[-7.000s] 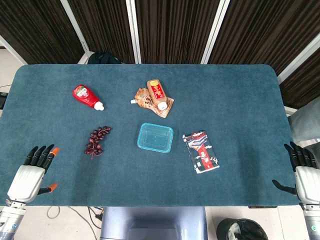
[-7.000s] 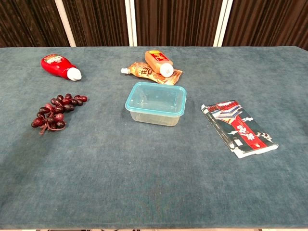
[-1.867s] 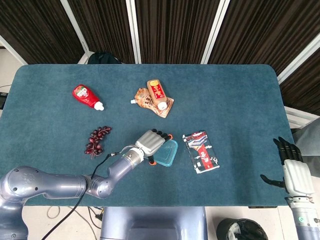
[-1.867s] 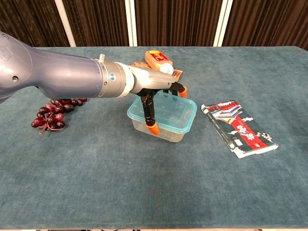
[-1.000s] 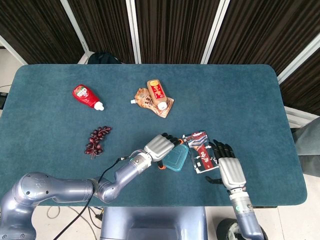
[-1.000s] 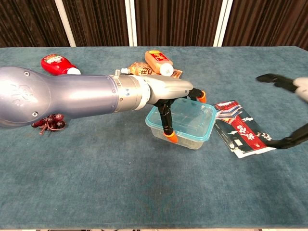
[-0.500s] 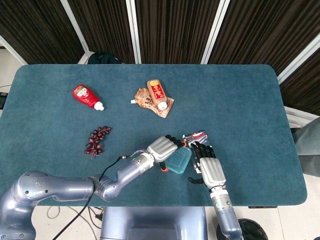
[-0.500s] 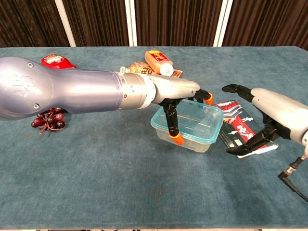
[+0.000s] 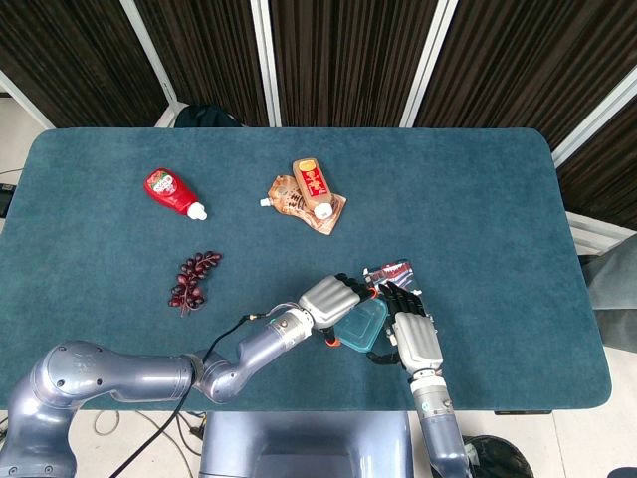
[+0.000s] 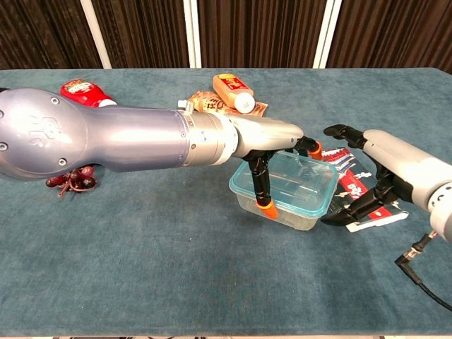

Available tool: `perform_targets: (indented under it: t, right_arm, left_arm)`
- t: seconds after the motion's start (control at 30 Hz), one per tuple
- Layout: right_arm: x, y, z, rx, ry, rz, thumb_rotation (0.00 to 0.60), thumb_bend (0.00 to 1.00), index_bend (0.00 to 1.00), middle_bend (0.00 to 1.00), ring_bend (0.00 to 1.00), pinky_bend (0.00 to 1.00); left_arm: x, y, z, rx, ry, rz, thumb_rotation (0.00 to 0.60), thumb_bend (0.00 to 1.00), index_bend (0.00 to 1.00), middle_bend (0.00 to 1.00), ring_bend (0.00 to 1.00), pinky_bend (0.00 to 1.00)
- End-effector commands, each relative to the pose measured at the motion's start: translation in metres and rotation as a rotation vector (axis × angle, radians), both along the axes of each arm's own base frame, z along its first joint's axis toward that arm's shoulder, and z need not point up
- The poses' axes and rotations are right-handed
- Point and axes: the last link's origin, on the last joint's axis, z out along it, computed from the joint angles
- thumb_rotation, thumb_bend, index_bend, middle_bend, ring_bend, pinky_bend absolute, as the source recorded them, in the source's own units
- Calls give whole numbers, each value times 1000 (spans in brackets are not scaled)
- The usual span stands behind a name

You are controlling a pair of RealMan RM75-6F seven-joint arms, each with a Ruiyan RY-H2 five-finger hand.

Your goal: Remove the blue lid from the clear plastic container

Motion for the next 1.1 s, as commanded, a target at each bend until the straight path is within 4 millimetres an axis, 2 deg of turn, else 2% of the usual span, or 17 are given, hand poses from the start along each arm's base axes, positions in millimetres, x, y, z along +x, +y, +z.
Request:
perform_targets:
  t: [0.03,1.1]
  right_arm:
    - [1,0,1,0,-8,-7,600,167,0,0,0,0]
    - [-1,1,-1,13,-61,-65,600,167,0,0,0,0]
  left_arm:
    - [0,1,0,3,-1,2,600,0,191,225,230,423]
    - [0,1,1,6,2,20,600,0,195,224,230,428]
